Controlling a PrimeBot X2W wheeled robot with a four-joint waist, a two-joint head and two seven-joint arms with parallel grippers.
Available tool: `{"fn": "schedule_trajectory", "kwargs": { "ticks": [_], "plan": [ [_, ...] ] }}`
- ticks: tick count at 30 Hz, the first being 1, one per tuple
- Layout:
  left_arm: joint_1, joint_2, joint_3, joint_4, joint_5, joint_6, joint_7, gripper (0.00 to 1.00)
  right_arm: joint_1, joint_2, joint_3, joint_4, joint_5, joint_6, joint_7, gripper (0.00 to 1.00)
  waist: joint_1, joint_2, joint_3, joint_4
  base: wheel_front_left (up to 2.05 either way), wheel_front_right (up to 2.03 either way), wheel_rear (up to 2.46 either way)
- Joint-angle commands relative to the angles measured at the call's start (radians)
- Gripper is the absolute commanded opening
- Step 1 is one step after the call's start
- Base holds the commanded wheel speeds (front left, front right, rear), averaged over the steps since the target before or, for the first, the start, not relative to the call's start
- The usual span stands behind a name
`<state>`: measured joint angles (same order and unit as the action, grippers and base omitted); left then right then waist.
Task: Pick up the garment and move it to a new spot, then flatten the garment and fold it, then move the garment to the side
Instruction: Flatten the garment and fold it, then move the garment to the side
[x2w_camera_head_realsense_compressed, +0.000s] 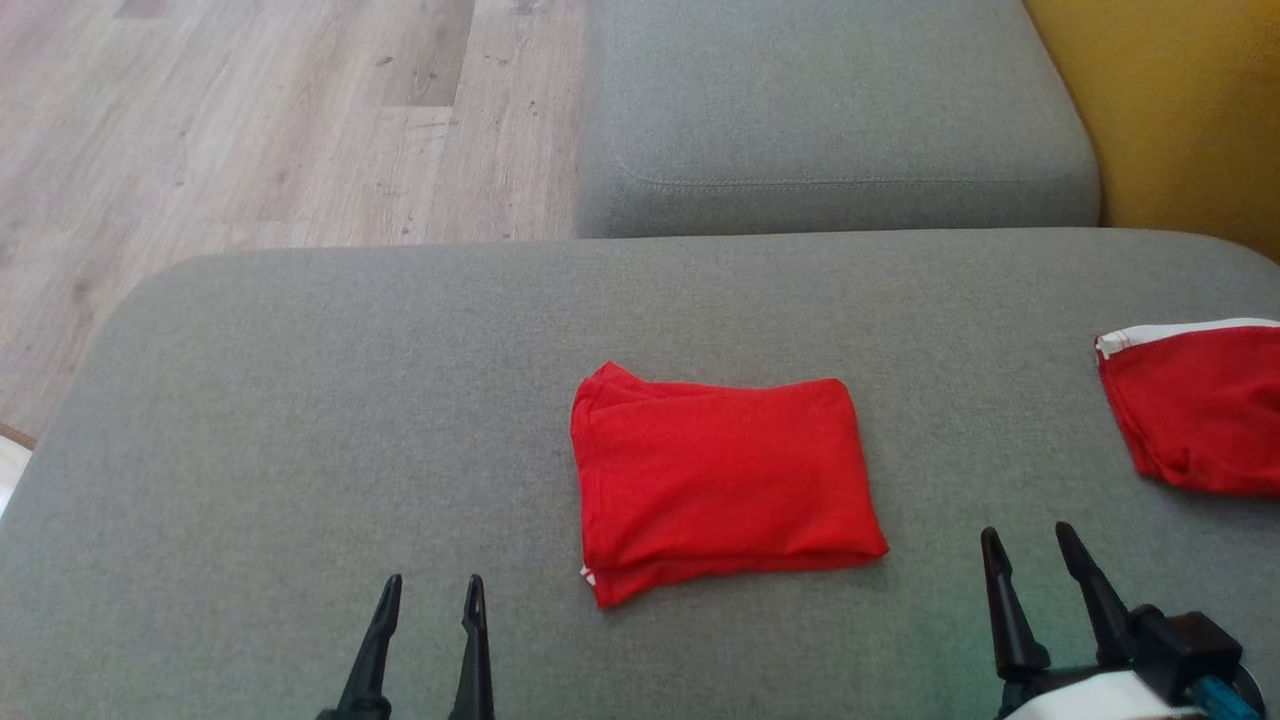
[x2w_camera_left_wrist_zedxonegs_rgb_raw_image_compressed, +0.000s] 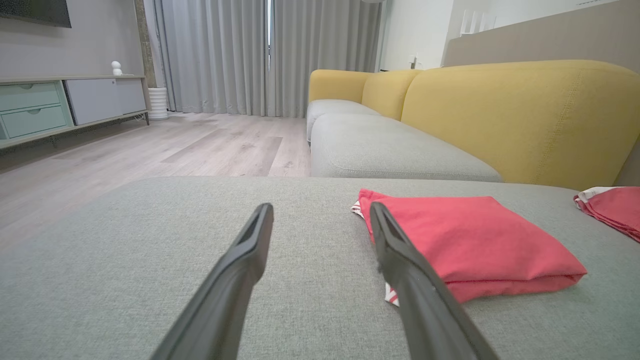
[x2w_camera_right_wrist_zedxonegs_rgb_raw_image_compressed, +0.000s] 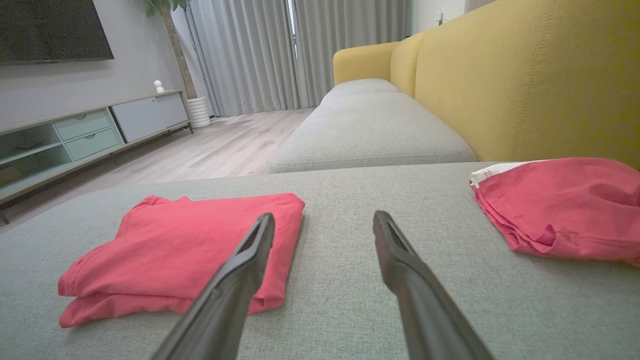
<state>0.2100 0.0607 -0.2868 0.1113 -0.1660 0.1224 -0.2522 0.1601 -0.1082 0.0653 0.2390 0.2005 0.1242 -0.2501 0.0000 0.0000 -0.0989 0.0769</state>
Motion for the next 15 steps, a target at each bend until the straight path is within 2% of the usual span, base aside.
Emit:
{"fn": "schedule_trajectory", "kwargs": {
  "ticks": [1,15],
  "plan": [
    [-0.035,-0.005,0.041,-0.030,0.008,-0.003,-0.010,1.00,-0.022,-0.012,0.016,-0.035,-0.010,0.007,-0.011,1.00,0.0000,0.0000,-0.001,0.001,0.00,0.00,0.00],
    [-0.023,-0.008,0.054,-0.031,0.013,-0.006,-0.010,1.00,-0.018,-0.003,0.027,-0.027,-0.014,0.007,-0.012,1.00,0.0000,0.0000,-0.015,-0.014,0.00,0.00,0.00]
  ]
}}
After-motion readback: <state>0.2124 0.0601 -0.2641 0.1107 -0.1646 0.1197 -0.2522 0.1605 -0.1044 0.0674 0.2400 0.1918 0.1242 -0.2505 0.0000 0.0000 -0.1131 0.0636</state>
